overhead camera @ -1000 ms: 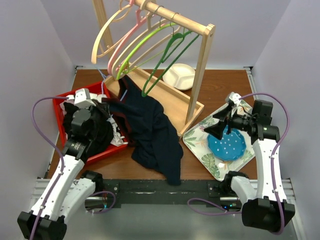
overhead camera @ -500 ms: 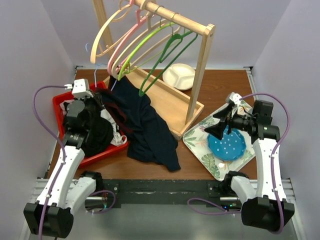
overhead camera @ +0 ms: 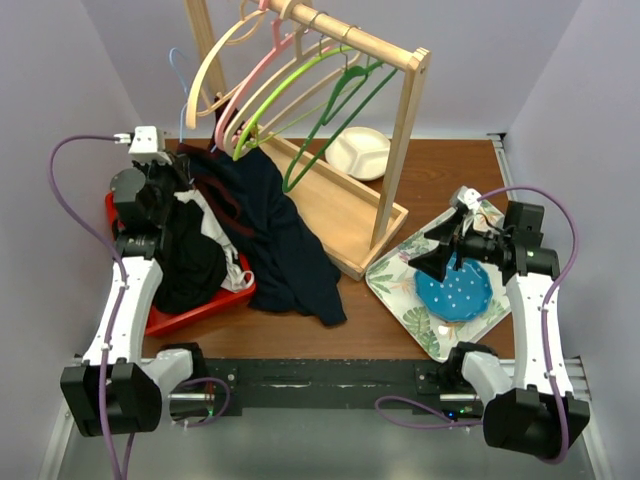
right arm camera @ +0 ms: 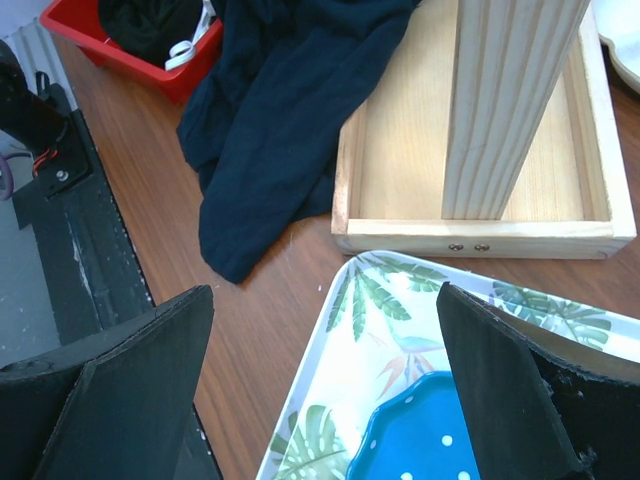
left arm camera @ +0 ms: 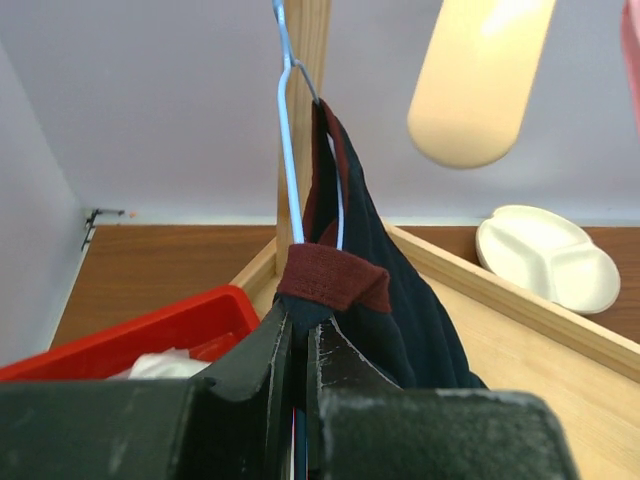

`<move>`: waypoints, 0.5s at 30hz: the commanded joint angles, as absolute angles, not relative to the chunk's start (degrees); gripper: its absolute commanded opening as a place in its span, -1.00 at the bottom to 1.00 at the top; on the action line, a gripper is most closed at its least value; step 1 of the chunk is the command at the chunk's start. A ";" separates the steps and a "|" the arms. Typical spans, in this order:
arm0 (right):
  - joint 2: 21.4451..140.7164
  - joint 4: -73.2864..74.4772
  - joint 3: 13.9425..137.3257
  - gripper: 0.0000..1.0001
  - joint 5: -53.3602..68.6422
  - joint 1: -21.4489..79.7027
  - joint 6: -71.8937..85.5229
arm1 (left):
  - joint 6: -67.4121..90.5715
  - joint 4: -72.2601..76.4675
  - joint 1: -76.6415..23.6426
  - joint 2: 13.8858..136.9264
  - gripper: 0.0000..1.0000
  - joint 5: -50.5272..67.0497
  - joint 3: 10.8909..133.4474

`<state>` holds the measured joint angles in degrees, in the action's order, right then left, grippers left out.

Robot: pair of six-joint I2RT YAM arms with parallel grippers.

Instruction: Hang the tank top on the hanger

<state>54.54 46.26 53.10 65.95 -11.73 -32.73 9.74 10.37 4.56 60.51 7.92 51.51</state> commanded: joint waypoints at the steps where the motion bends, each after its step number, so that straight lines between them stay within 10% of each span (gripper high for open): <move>1: 55.55 47.99 53.70 0.97 68.47 -12.13 -35.16 | 6.51 21.36 7.38 61.78 -1.00 16.69 56.60; 15: 58.18 50.45 54.49 0.97 69.35 -12.13 -37.44 | 2.99 23.64 8.96 68.10 -1.00 23.20 64.50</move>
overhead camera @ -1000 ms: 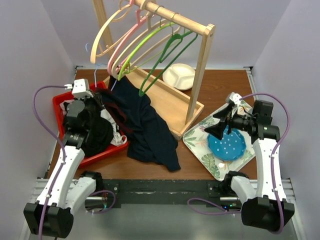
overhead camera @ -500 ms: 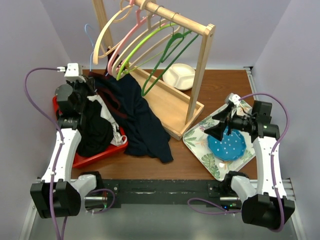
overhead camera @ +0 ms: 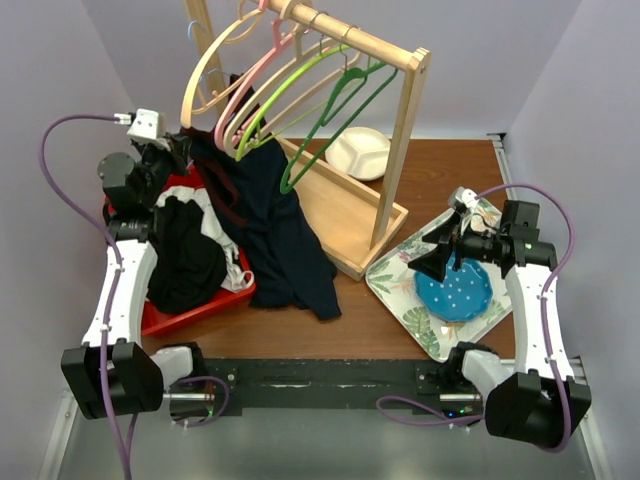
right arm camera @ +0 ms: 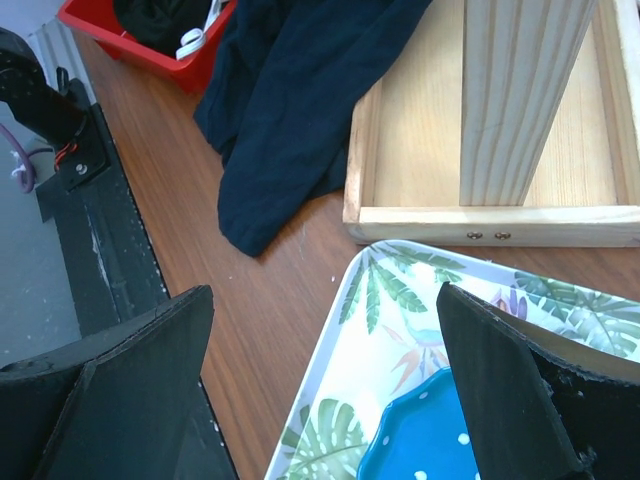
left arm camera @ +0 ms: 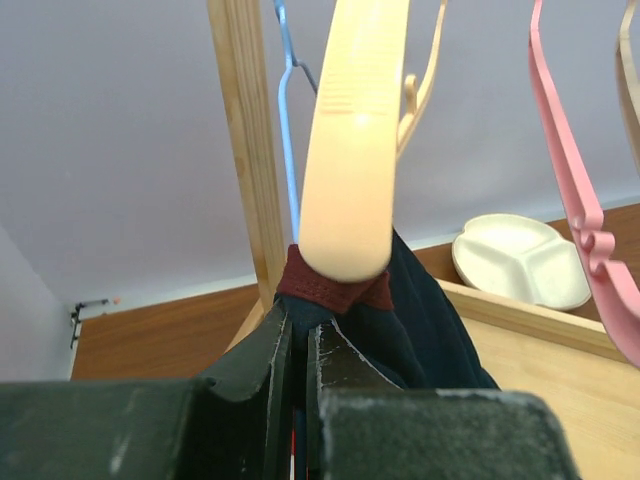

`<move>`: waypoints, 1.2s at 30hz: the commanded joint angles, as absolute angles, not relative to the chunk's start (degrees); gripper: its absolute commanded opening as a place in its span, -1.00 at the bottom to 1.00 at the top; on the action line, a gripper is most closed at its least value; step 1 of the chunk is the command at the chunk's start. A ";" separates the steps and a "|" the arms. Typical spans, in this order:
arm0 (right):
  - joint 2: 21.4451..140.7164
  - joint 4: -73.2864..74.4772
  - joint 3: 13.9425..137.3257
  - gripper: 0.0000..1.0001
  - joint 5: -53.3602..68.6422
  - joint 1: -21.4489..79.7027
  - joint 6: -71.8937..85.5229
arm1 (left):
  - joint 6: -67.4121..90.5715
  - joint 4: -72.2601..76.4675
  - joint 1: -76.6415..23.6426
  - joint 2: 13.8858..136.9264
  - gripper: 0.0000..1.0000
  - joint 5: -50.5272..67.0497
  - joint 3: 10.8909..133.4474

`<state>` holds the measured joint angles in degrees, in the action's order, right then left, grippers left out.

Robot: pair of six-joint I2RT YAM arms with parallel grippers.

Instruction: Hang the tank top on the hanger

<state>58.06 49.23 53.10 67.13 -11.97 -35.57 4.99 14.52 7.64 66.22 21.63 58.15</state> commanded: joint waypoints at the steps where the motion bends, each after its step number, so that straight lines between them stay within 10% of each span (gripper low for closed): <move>1: 58.18 50.54 54.58 0.97 69.35 -12.13 -37.62 | 2.81 23.38 9.14 68.81 -1.00 23.29 65.47; 36: 60.64 51.07 54.58 0.97 69.08 -12.83 -38.32 | 13.62 48.95 16.79 89.03 -1.00 41.13 81.74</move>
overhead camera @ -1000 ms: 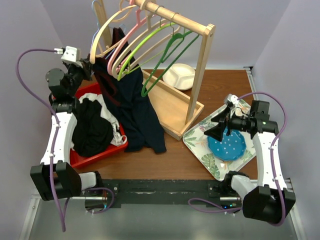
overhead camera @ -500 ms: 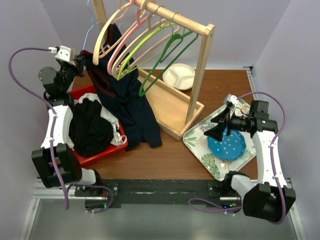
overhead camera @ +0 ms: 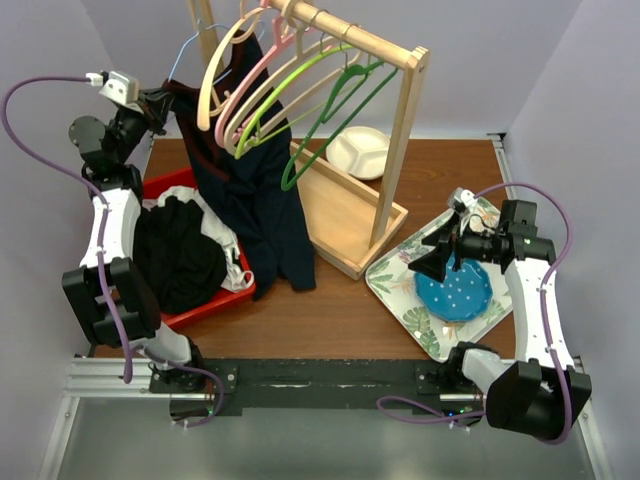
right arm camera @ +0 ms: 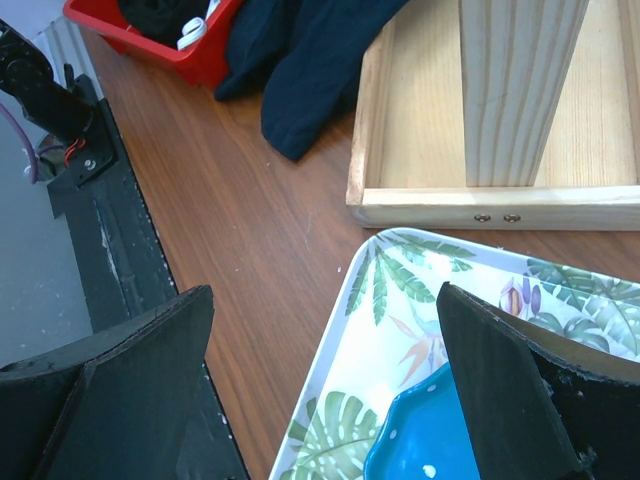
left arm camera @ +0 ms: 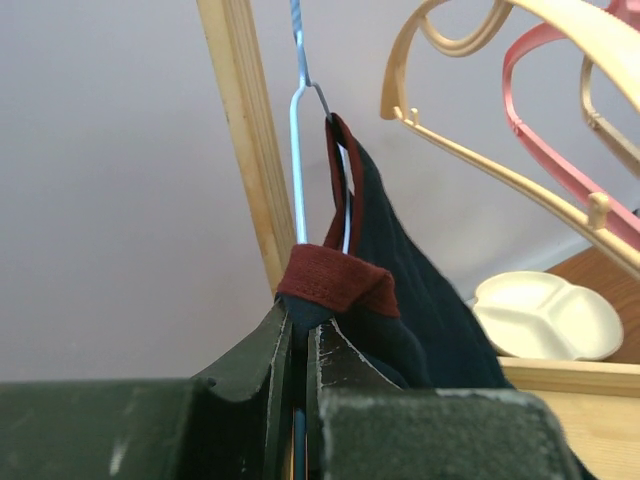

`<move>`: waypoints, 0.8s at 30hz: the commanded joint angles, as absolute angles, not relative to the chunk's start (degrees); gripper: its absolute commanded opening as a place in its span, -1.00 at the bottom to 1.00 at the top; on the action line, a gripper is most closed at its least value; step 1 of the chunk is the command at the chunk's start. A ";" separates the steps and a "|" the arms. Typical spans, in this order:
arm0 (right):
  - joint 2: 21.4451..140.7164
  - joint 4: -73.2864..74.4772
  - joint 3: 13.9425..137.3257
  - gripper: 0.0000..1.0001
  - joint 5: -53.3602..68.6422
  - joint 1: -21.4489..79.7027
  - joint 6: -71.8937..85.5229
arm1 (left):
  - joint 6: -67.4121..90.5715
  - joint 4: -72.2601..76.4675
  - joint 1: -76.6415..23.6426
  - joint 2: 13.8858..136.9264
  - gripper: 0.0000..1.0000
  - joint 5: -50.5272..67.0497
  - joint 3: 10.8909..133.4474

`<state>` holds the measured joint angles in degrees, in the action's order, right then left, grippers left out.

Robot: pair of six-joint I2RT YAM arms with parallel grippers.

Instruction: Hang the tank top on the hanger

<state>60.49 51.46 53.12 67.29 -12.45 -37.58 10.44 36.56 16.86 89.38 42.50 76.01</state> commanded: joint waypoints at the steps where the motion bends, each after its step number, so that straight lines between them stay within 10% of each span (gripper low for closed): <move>1: 60.82 50.98 54.58 0.97 69.08 -12.83 -38.23 | 13.88 49.13 16.87 89.03 -1.00 41.13 81.65; 24: 61.17 50.36 54.40 0.97 68.64 -12.92 -37.71 | 13.80 43.95 14.24 93.77 -1.00 35.33 89.90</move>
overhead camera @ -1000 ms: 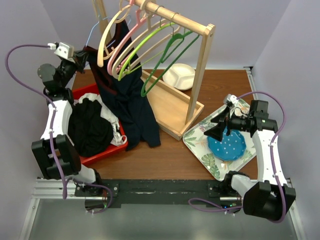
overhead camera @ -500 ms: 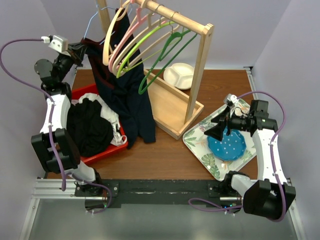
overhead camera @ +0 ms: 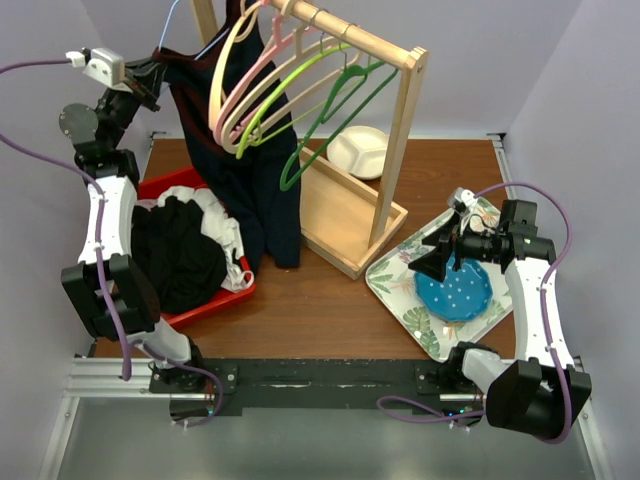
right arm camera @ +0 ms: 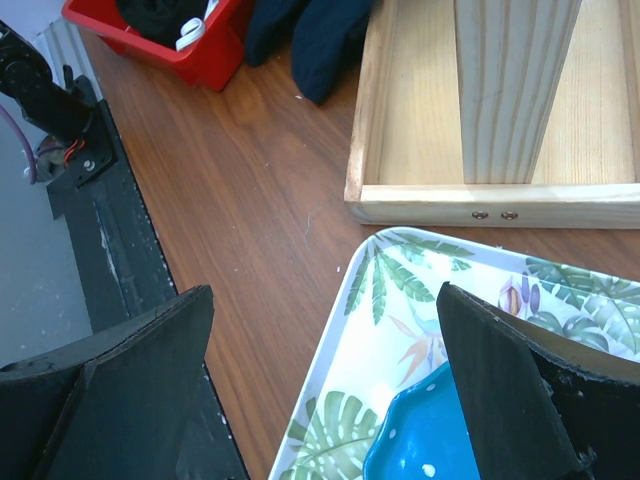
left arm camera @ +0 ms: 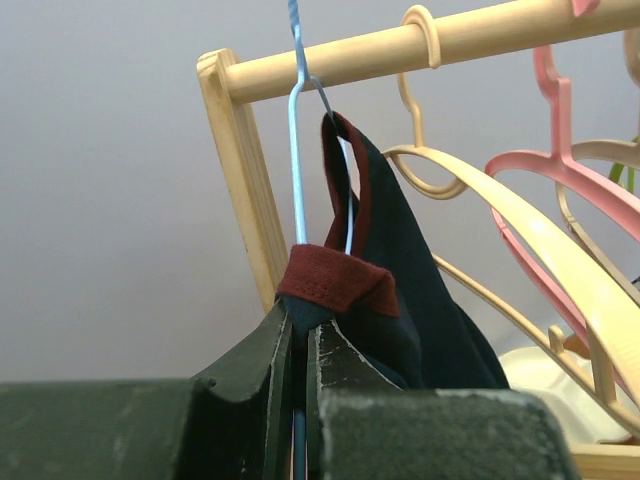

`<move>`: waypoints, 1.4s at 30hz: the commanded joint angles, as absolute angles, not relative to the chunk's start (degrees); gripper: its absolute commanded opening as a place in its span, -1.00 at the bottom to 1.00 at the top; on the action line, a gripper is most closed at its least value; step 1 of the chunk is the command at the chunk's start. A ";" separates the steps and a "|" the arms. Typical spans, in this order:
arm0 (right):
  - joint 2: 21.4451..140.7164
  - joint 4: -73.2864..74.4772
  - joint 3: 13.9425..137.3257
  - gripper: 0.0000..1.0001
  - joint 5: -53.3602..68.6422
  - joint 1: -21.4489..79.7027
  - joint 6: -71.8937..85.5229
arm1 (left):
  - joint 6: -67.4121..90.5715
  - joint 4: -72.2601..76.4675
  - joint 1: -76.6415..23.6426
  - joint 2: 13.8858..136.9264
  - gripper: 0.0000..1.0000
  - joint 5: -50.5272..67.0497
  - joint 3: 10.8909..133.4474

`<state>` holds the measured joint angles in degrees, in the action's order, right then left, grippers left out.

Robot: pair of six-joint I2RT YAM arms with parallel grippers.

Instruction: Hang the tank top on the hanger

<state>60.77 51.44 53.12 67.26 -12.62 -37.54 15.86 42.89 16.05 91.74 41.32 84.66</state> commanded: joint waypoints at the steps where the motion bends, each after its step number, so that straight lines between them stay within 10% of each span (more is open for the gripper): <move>1: 61.08 50.27 54.40 0.97 68.56 -12.83 -37.71 | 13.28 42.47 13.19 94.74 -1.00 35.16 90.43; 21: 61.08 49.92 54.32 0.97 68.12 -13.18 -37.35 | 9.93 35.77 12.39 99.58 -1.00 28.56 88.86; 33: 59.94 49.75 54.14 0.97 68.12 -13.18 -37.27 | 11.60 34.20 13.80 94.40 0.09 24.88 83.32; 37: 59.33 49.57 54.14 0.97 67.94 -13.27 -37.18 | 12.83 29.28 14.50 91.68 0.99 18.48 83.15; 42: 58.54 49.31 54.05 0.97 67.59 -13.45 -37.00 | 17.74 22.60 16.70 83.07 1.00 8.81 77.18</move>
<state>60.01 50.94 53.12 67.05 -12.95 -37.19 13.47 26.61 14.59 91.35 18.92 81.25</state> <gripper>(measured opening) 0.985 0.995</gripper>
